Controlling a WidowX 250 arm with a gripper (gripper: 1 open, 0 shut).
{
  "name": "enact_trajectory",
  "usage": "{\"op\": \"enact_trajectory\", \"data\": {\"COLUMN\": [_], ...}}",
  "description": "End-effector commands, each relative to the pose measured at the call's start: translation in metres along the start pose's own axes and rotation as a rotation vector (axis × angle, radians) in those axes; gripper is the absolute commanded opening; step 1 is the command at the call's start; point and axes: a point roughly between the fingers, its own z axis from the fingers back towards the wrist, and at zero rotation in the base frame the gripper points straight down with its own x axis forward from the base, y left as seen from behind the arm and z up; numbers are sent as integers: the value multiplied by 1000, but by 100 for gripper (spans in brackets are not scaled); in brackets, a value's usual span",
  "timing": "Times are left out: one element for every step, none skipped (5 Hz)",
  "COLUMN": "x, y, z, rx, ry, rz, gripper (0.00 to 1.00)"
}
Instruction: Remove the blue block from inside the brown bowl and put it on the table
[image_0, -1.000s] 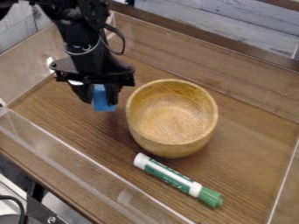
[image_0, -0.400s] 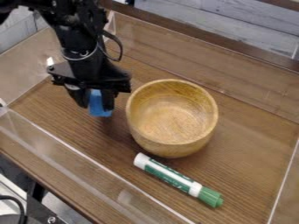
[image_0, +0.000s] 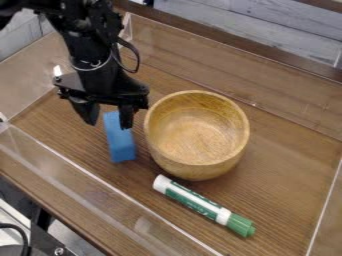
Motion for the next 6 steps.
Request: {"op": "enact_trajectory", "data": {"x": [10,12,14,17,21,24], "y": [2,-1,-3,-5,-8,-11], "z": [7,6,4,5,7,11], "rx": [4,0,-4,-9,-15,-20], "ry": [-21,-16,-11,-6,-1,6], "rz": [15,13,13,12,12,12], "gripper": [100,100,100,100,100,100]}}
